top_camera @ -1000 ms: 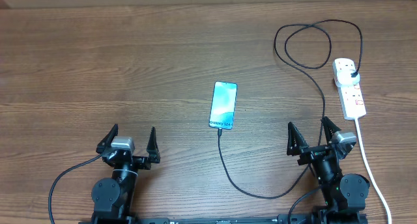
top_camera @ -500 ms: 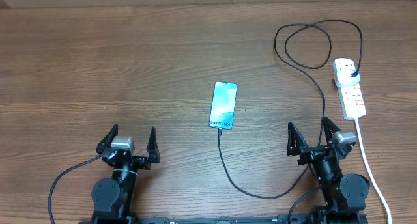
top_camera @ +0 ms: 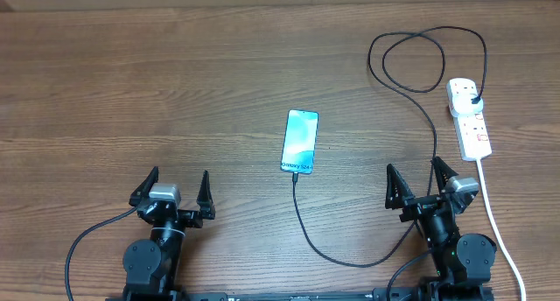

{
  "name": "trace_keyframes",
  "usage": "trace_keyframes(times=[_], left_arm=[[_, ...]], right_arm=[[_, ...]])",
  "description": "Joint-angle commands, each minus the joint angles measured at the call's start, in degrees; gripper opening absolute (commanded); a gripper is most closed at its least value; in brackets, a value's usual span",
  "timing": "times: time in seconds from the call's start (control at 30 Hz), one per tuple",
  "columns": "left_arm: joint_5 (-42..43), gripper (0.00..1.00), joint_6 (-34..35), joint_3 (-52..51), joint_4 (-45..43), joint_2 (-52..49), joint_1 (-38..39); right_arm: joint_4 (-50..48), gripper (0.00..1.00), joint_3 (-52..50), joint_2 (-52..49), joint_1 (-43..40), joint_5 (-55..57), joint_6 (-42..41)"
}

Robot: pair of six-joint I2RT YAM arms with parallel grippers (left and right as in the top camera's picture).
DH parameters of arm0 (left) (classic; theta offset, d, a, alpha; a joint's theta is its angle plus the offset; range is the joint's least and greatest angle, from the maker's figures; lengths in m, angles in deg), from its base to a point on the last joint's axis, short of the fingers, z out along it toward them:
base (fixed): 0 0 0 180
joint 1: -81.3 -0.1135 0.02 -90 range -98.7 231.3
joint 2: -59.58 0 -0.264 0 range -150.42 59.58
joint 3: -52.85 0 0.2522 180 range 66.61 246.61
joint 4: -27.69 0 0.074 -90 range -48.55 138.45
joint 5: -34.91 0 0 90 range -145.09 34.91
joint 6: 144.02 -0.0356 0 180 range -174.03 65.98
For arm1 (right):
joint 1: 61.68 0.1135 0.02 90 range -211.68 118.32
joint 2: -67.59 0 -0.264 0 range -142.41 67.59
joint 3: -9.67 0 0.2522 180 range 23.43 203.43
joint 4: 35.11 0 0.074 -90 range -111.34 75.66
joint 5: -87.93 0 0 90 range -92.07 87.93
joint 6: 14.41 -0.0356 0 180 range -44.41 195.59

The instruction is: Plug charger to phone and switch on socket

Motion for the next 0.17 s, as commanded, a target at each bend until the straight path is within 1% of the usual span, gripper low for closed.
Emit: trace_keyframes(times=[0.0,0.13], left_arm=[[-0.4,1.00,-1.3,-0.2,0.1,0.7,-0.4],[-0.4,0.99,-1.3,-0.2,0.1,0.7,-0.4]], right_arm=[[-0.2,1.00,-0.6,0.6,0.3,0.4,0.0],[-0.2,1.00,-0.6,0.6,0.3,0.4,0.0]])
